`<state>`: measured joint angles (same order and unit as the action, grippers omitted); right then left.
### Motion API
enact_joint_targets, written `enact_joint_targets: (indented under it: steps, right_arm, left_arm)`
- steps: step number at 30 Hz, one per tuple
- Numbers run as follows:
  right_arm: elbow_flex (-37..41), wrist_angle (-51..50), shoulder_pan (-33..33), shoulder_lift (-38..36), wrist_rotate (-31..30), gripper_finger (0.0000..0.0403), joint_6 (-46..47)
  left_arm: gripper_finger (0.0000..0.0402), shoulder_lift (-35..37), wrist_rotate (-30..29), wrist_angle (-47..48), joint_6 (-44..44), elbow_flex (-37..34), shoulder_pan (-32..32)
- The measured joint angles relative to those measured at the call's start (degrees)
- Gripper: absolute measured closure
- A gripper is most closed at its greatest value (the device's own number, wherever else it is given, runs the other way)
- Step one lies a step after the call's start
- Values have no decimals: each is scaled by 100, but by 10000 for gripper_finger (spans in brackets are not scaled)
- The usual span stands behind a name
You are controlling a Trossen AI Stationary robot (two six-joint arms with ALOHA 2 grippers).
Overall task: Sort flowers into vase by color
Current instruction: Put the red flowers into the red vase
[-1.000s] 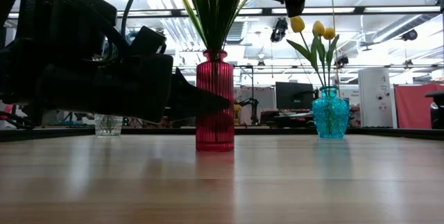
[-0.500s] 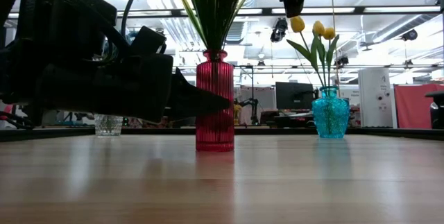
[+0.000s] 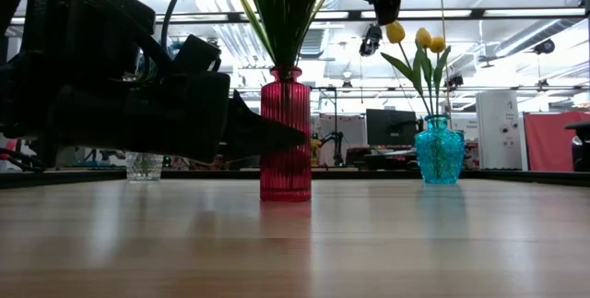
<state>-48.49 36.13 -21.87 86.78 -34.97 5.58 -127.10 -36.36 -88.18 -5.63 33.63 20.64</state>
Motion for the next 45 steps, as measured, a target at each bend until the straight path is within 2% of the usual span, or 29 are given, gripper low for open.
enact_joint_targets:
  steps: [8, 26, 36, 40, 45]
  right_arm:
    - [0, -175, 92, 1, 101, 381, 137]
    - [-378, -179, 140, 787, 88, 381, 127]
    - [-380, -281, 140, 782, 40, 380, 64]
    - [-374, -319, 140, 765, 42, 363, 57]
    - [-369, -346, 140, 732, 42, 317, 80]
  left_arm:
    - [168, -1, -2, 0, -2, 0, 0]
    - [168, -1, -4, 11, -7, 0, 3]
    - [168, -1, -2, 13, -20, 0, 5]
    - [168, -1, -2, 13, -20, 0, 5]
    - [168, 0, -2, 7, -20, 0, 18]
